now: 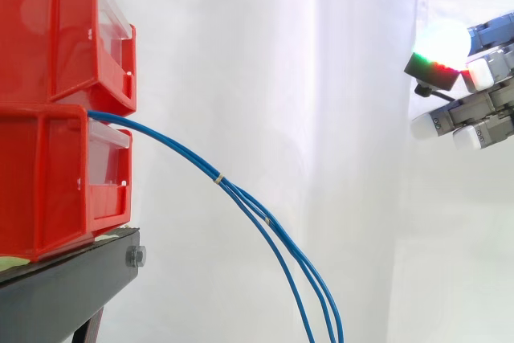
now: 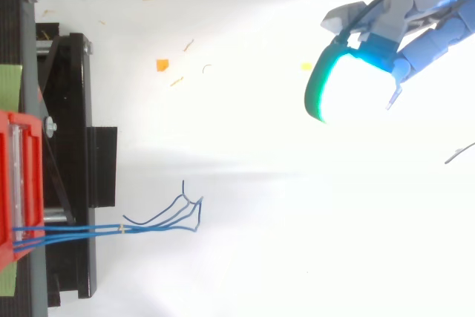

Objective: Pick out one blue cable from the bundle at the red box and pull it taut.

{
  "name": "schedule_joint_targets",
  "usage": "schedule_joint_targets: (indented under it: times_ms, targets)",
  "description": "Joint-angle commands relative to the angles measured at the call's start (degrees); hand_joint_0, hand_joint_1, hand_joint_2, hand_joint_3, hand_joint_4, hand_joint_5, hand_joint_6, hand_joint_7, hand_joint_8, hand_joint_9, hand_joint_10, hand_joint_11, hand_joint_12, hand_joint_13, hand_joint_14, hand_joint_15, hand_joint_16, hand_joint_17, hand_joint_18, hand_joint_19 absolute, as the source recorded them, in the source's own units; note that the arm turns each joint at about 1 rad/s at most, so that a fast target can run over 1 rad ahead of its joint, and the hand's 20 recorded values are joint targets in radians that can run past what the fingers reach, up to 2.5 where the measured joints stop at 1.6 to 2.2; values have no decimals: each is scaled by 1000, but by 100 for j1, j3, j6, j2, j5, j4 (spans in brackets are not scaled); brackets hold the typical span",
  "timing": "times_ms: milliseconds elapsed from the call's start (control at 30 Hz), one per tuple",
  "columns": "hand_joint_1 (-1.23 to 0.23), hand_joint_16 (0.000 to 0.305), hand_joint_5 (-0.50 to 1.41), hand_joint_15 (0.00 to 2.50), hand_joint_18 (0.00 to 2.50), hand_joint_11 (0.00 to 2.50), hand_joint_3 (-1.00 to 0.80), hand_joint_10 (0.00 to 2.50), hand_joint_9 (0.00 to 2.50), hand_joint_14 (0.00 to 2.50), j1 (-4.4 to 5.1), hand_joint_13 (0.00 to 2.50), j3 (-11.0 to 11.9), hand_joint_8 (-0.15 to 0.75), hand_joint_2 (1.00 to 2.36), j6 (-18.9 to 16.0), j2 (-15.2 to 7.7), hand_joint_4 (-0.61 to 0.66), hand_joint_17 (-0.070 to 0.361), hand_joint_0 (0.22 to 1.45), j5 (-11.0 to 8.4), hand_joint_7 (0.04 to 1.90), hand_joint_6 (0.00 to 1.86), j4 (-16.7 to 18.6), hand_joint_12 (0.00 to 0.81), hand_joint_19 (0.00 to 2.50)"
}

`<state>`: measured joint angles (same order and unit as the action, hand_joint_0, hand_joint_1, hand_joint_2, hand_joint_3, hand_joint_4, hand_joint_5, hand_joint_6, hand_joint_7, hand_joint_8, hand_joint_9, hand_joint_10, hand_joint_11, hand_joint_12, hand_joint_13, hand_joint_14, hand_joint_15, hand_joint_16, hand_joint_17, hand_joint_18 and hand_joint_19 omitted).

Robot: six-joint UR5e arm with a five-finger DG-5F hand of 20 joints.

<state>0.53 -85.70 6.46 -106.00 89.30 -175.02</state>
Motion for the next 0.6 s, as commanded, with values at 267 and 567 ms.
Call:
schedule_joint_targets:
  times_ms: [267, 567]
  targets:
    - [-427, 36, -227, 84, 0, 340, -500, 13, 351, 2, 9, 61, 0, 179, 1000, -4, 0, 132, 82, 505, 8, 817, 502, -6, 253, 347]
    - [-662, 40, -199, 144, 430, 430, -500, 16, 697, 6, 9, 570, 0, 250, 1000, 22, 0, 193, 90, 536, -1, 719, 502, 3, 277, 294]
